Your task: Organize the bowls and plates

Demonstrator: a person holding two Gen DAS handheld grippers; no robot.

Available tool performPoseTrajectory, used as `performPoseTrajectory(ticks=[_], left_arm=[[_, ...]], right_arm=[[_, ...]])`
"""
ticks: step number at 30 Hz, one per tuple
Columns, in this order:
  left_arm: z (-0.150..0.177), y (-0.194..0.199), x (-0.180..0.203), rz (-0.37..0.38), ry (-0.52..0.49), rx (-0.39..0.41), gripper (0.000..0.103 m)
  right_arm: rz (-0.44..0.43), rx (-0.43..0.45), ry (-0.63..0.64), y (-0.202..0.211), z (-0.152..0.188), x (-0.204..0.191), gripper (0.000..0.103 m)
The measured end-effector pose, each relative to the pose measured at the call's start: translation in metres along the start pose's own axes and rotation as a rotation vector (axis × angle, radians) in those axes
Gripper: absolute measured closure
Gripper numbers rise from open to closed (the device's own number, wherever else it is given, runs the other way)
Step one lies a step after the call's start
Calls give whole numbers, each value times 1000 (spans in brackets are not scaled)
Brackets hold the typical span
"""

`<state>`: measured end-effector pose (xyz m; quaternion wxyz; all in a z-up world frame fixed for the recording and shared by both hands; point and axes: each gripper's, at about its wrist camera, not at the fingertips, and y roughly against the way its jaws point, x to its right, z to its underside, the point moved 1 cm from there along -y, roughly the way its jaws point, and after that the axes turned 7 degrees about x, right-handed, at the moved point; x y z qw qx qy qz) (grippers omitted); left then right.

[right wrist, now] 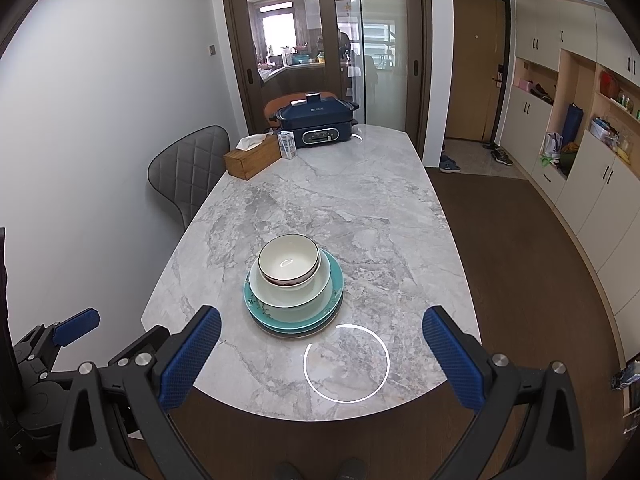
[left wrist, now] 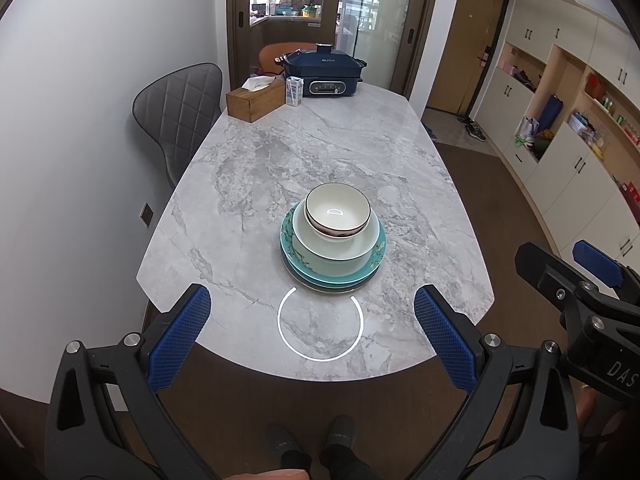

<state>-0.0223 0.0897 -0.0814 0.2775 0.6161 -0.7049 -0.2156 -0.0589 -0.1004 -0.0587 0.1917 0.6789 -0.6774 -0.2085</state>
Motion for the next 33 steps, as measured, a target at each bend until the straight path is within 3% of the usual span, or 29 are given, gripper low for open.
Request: performPoseTrajectory(ticks=[20,33], left_arm=[[0,-4,-5,-31,-8,9,0],[1,-8,-4,-12,-14,14,1]], right_arm=[[-2,-4,-2,-2,3,-1,0],[-1,-5,-3,-3,3,0,0]])
